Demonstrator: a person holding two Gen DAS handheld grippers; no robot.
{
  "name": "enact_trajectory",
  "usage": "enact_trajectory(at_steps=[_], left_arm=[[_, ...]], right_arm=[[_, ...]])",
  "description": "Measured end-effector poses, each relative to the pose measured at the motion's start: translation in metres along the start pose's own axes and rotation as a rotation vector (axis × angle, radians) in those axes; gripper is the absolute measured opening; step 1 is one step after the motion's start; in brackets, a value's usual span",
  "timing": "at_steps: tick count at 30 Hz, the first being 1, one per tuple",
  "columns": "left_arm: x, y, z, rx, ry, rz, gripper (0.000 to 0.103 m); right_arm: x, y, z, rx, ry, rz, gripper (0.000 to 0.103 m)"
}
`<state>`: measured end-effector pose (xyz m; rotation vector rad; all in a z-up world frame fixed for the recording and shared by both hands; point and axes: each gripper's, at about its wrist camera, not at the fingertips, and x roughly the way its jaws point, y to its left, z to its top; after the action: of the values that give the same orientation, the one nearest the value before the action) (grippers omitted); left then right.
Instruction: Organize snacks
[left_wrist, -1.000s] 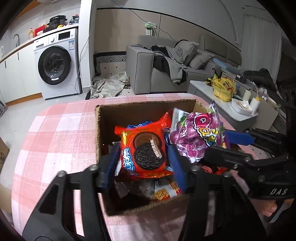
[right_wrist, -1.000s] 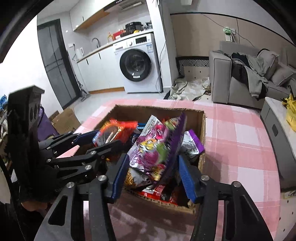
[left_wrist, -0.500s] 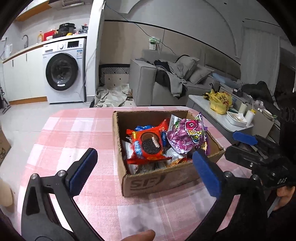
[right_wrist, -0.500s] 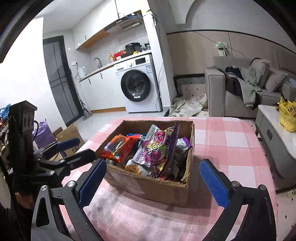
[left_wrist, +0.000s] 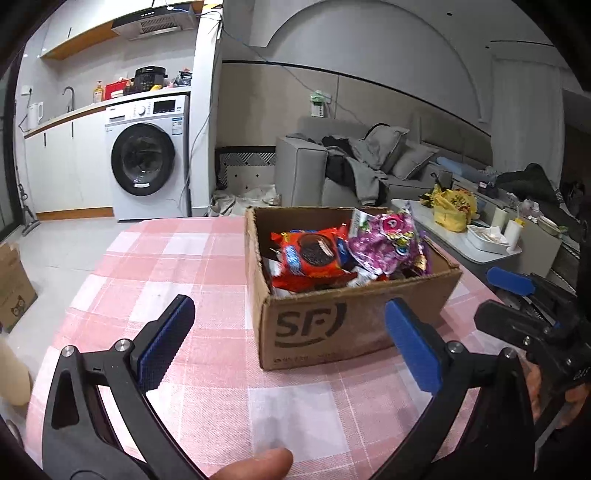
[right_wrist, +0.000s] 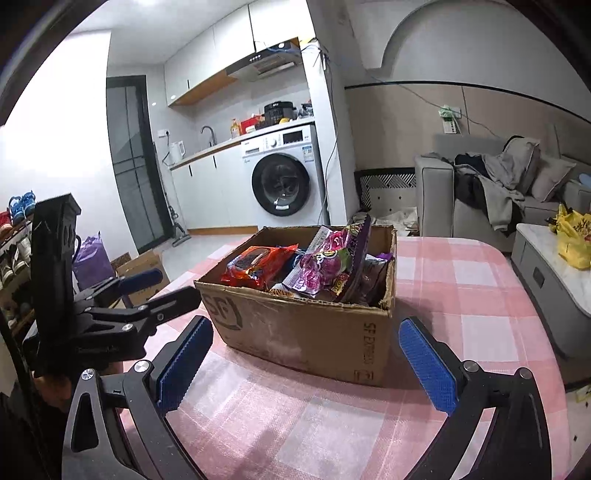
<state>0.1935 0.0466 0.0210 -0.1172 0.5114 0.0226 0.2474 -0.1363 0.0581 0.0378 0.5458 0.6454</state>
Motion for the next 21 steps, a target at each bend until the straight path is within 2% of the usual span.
enact_trajectory(at_steps=[6,15,21], left_arm=[[-0.006,-0.004,-0.009,0.028,-0.058,-0.003,0.102],[0.003,-0.004,-0.019,0.034,-0.05,0.032,0.102],[0.004,-0.001,-0.02,0.027,-0.054,0.038,0.102]], right_arm=[[-0.003,-0.004,-0.011,0.005,-0.047,-0.012,0.103],[0.0,-0.001,-0.02,-0.018,-0.08,-0.026,0.103],[0.006,0.001,-0.025,-0.039,-0.059,-0.038,0.103]])
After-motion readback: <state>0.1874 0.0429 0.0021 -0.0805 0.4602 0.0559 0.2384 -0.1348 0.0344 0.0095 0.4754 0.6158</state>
